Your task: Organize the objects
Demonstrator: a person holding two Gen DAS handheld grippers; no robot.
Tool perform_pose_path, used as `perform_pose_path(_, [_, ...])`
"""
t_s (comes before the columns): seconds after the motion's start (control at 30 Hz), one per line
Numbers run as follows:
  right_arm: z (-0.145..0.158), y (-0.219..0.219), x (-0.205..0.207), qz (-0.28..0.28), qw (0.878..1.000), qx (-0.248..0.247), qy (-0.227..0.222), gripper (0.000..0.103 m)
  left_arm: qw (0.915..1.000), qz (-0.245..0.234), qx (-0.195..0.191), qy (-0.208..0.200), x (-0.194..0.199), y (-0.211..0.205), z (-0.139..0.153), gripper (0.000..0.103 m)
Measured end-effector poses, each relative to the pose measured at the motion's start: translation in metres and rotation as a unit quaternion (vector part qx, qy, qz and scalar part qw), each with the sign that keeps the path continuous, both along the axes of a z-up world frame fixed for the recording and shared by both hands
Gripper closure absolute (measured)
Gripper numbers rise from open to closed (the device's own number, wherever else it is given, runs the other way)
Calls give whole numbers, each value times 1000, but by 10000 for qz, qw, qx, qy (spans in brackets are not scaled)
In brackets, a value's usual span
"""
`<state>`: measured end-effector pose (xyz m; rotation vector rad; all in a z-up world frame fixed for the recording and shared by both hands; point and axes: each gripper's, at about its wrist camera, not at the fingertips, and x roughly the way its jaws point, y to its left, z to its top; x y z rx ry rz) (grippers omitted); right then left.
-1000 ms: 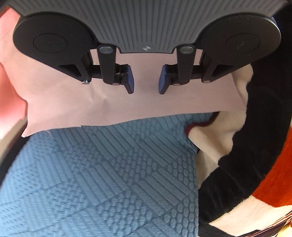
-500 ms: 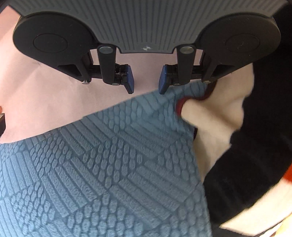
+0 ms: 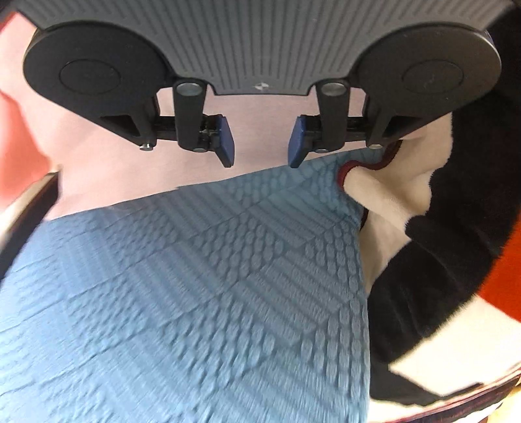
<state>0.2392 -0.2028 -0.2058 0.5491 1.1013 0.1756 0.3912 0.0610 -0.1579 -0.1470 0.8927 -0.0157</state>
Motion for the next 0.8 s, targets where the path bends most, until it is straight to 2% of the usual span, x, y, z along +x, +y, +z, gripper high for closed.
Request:
perform_pose_path(0.27, [3,-1,2,-46,9999,60,-102,98,9972,6,-619,-416,-53,-6,42,60])
perform_pose_path(0.4, [2,-2,3,-103,9998,123,-78,98,9958,-318,-781,-356,-91,-22,47,60])
perform_pose_path(0.57, [2,-5,3,-204,9992,346,-83,99,9934,-932,-656,125,-147,-51,33,60])
perform_pose_path(0.73, [3,-11,1,-287,9975,638,-109,99,9833,-1758,-334,317,-187,-90,28,60])
perform_pose_path(0.8, [4,-12,0,-293,9969,718,-121,99,9777,-2035,-242,455,-195,-102,24,52])
